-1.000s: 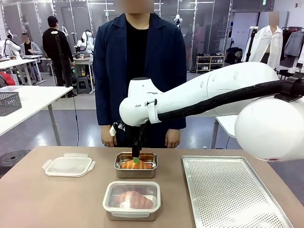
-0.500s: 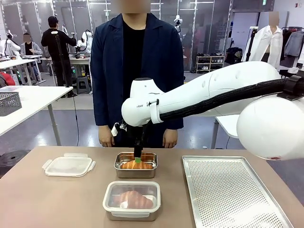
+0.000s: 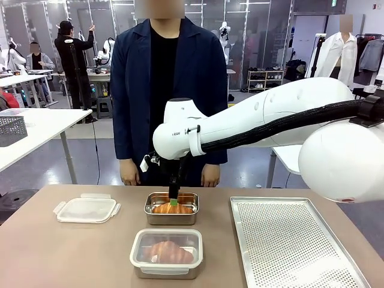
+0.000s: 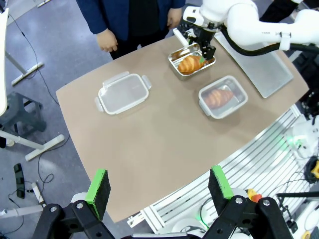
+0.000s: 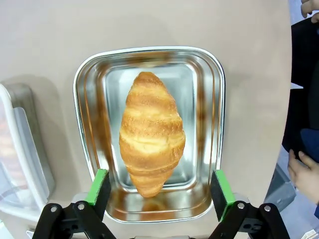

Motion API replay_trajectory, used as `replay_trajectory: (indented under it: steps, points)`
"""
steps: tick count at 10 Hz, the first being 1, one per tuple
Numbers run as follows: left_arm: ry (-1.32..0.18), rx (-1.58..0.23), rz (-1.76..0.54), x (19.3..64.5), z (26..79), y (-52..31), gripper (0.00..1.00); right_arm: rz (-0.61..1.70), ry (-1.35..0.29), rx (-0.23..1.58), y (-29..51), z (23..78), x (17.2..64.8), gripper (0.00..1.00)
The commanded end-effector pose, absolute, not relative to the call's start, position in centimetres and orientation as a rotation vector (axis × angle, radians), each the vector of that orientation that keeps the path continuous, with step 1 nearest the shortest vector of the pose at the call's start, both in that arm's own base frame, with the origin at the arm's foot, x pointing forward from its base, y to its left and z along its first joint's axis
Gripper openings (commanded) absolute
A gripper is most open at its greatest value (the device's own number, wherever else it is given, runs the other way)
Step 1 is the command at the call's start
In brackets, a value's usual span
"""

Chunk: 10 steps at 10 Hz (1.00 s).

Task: Place the bread into the airtight container.
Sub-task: Pick up a Butter Roll and place it into an empty Airtight Container.

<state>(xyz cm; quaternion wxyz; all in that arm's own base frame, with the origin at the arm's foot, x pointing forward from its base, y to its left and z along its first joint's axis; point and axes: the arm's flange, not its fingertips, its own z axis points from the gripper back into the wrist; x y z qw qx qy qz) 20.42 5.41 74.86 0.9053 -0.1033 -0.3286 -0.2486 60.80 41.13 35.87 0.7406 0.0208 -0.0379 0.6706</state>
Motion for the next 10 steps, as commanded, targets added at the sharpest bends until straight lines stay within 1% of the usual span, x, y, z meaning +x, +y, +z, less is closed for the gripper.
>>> replay_trajectory:
  steps: [1,4,5,7,9,10]
  points:
    - [-0.675,-0.213,-0.528,20.3,75.0,5.4,1.00,1.449,-0.076,0.048,41.3,36.0,60.8,1.00]
    - [-0.675,-0.213,-0.528,20.3,75.0,5.4,1.00,1.471,-0.083,0.046,41.1,35.9,60.8,1.00]
    - [-0.675,-0.213,-0.528,20.3,75.0,5.4,1.00,1.428,-0.019,-0.007,40.3,38.4,60.1,1.00]
    - [-0.675,-0.213,-0.528,20.3,75.0,5.4,1.00,1.340,-0.077,0.023,36.3,44.7,58.5,1.00]
    - [-0.675,-0.213,-0.528,20.3,75.0,5.4,1.00,1.232,-0.076,0.079,30.7,48.7,56.1,1.00]
    - [-0.675,-0.213,-0.528,20.3,75.0,5.4,1.00,1.132,-0.087,0.133,27.2,50.8,54.7,1.00]
